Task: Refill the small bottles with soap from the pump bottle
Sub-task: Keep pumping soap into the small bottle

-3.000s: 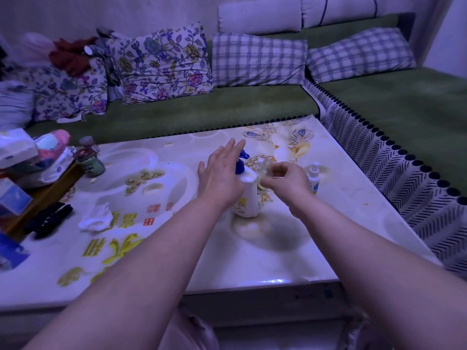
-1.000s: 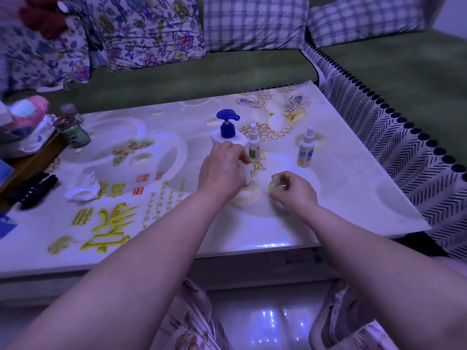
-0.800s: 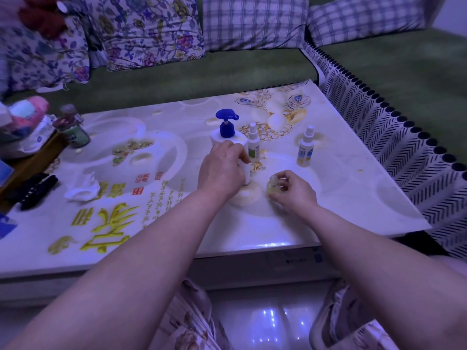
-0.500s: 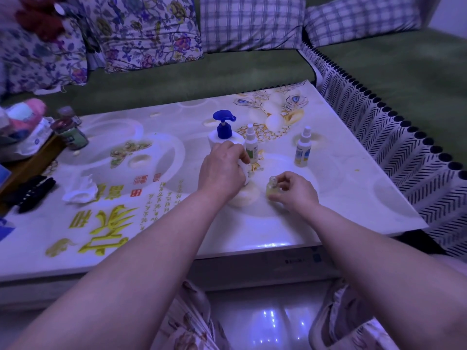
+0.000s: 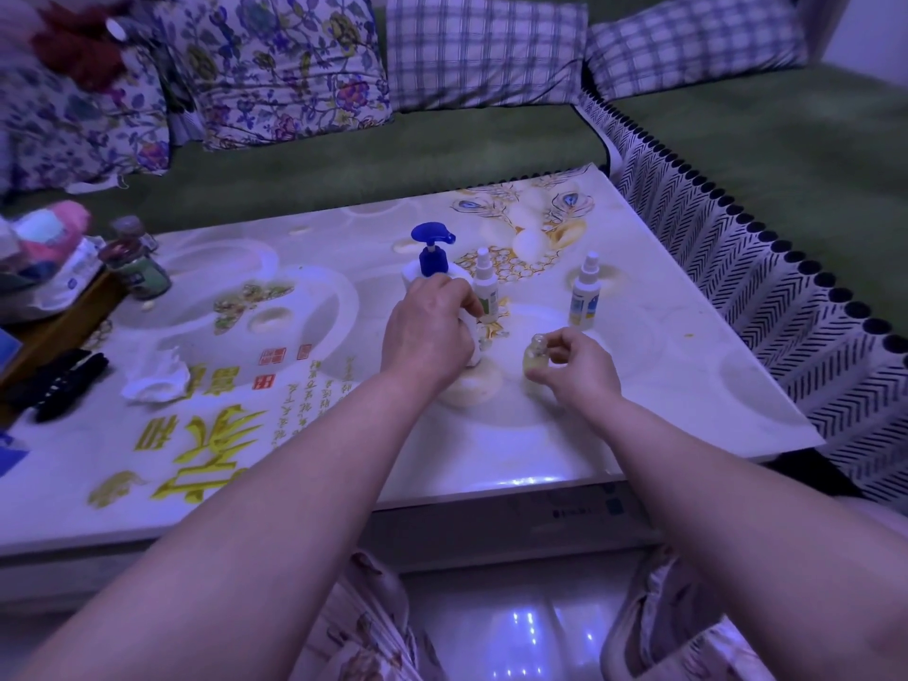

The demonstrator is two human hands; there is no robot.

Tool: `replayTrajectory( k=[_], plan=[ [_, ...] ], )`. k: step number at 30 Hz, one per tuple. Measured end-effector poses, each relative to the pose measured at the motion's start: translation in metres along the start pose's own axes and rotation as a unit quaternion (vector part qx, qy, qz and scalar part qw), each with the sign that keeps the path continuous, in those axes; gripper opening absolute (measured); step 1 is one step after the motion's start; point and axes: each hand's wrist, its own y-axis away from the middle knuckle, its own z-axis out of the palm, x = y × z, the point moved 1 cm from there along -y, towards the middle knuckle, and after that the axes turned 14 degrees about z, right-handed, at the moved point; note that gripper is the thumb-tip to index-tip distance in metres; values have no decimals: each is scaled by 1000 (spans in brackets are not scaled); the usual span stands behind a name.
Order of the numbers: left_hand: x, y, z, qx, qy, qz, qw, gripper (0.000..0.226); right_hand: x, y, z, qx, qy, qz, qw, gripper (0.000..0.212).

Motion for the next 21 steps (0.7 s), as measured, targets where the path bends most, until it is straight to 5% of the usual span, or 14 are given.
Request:
replayTrajectory(
  k=[17,21],
  plan=[
    [-16,-18,-39,99,-21,-43,994,44,-81,14,-1,17,-54,-79,995,34],
    [-22,-30,-42,44,-40,-46,997,60,-99,15,2,20,-48,-92,994,38]
  ],
)
